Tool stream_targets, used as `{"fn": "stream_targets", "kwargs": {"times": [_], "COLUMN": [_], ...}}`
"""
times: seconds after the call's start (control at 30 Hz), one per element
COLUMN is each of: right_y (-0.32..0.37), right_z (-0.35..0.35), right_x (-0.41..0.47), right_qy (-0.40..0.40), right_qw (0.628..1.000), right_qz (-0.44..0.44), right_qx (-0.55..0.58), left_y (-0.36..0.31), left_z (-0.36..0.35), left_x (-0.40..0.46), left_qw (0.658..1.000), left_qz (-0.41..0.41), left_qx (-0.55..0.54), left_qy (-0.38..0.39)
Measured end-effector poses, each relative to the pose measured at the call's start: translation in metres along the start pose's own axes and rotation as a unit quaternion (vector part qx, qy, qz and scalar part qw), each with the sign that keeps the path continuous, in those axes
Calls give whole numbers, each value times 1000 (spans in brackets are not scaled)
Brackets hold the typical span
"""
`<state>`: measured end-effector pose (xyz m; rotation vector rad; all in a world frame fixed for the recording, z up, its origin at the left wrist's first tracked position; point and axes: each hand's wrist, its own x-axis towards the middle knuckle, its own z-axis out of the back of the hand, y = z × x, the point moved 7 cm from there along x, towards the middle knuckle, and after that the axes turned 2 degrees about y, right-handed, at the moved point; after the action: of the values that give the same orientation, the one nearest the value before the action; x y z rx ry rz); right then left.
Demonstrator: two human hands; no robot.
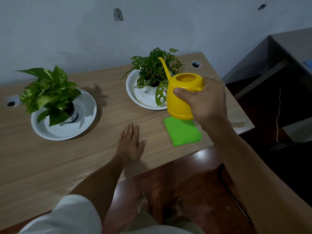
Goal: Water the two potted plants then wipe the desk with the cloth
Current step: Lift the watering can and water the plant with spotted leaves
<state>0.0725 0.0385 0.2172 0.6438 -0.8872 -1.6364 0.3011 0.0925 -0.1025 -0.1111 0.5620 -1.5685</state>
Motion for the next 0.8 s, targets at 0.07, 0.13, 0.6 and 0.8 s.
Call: {"fn": "stream_targets", "kwargs": {"times": [0.07,0.13,0.6,0.8], "right_y": [0,3,8,16], "right_z": [3,6,37,51], "right_x": [-1,-1,3,12], "right_qy": [5,13,51,27], "right_qw": [1000,1000,997,995], "right_qz": [0,4,11,30], "right_qx": [3,0,-61,-95], "left_y": [0,-1,0,-2], "left_z": [0,1,1,2], "left_x": [-1,-1,1,1], "left_qw": [1000,1000,1000,1000], "left_qz": [1,0,11,12], "left_qx": [1,-3,-21,-18], "left_qy": [-4,-9,0,8]}}
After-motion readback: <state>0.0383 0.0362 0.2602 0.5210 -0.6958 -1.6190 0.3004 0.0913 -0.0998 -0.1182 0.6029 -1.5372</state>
